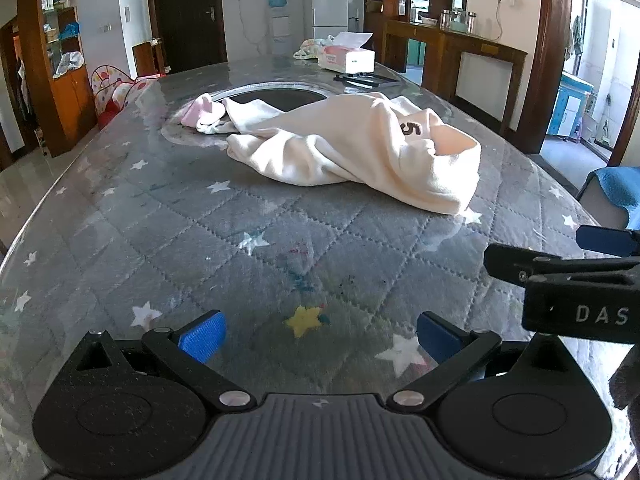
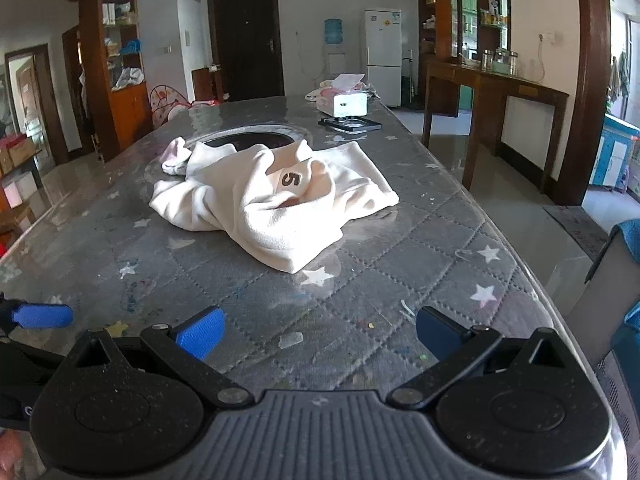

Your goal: Fold clothes

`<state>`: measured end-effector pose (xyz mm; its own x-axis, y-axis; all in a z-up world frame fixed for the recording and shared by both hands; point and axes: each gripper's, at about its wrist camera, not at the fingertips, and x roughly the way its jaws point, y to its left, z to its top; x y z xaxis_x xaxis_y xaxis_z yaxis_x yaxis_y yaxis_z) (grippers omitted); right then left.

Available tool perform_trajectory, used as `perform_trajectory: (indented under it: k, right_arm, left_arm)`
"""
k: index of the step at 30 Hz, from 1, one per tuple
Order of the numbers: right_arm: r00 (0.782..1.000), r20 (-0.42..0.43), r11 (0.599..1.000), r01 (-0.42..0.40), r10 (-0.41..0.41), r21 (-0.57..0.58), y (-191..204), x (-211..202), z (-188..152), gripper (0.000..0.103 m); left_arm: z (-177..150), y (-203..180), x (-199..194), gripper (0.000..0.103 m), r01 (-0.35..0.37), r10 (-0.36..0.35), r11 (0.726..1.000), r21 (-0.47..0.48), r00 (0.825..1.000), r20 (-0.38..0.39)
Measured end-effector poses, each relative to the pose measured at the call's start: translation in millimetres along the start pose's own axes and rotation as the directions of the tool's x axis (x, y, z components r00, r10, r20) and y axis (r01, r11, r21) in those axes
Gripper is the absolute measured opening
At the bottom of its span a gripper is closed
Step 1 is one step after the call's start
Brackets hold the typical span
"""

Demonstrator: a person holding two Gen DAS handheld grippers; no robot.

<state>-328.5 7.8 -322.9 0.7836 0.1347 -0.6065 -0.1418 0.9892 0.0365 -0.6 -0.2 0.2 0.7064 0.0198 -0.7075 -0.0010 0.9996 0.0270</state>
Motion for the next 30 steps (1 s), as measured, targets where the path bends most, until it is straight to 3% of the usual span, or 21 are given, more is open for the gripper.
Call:
perform_trajectory:
  k: [5,18,30]
  right_arm:
    - [0.999,0.052,1.0,0.002,-0.004,0.031,-2.8,-9.3,-3.8,0.103]
    - [1.0,-0.005,0.998,0.01,-0.009,0.064,-0.3,-16.1,-11.4,0.103]
    - [1.0,-0.007,0.997,0.011,-0.01,0.072,2.8,-22.0,-15.6,0.103]
  left_arm:
    - [-4.4,-2.8,-8.0,0.103,0.001,-0.001,1.0,-0.002,1.0,0.004]
    - [-12.5,-3.5,-18.8,0.103,0.022,-0.022,1.0,-0.007,1.0,-0.017]
    - [-17.4,2.1,-22.3,0.103,-0.035,0.035,0.999,-0.01,0.999,-0.015]
